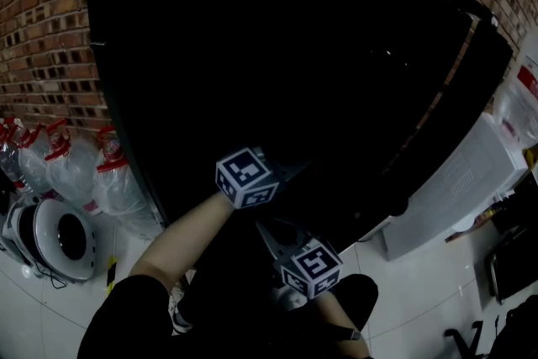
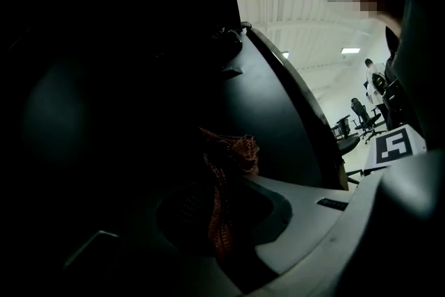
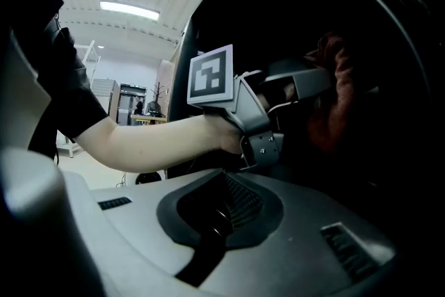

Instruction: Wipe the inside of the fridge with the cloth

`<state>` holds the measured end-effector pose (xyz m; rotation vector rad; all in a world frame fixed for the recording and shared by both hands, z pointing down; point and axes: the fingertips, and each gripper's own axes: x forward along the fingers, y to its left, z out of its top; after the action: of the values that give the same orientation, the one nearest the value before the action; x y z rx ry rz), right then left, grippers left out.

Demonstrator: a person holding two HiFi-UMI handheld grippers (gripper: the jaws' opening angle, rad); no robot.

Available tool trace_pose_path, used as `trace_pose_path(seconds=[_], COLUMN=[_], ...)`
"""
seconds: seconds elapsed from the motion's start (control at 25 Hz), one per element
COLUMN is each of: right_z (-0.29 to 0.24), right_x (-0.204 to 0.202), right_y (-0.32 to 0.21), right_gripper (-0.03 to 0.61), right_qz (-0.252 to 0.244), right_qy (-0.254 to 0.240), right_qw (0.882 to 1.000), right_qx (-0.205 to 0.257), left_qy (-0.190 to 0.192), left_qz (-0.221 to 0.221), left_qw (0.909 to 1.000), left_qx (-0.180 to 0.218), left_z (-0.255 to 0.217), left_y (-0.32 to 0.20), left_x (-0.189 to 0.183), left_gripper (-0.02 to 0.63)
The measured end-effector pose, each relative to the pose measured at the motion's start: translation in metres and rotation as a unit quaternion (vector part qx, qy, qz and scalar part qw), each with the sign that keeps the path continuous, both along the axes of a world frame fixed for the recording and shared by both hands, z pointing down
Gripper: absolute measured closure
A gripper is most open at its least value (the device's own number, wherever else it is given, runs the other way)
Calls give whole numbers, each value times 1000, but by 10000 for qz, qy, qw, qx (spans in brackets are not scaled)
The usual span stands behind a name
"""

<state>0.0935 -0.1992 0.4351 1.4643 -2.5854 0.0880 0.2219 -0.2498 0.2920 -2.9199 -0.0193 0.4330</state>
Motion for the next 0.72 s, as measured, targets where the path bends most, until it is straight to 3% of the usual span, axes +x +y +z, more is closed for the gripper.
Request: trace_pose_path(seconds=[0.72], right_z=[2], right_x=[7], right_y=[-10], right_gripper=[574], right_qz=[-86], right_qy=[-281], right_qw=[9996], right_qx=[-33], left_qy=[144], left_qz=[-771], left_qw=[9969], left_qx=[-116], left_z=[4], left_y=[-73], left_x=[19], left_gripper=[566])
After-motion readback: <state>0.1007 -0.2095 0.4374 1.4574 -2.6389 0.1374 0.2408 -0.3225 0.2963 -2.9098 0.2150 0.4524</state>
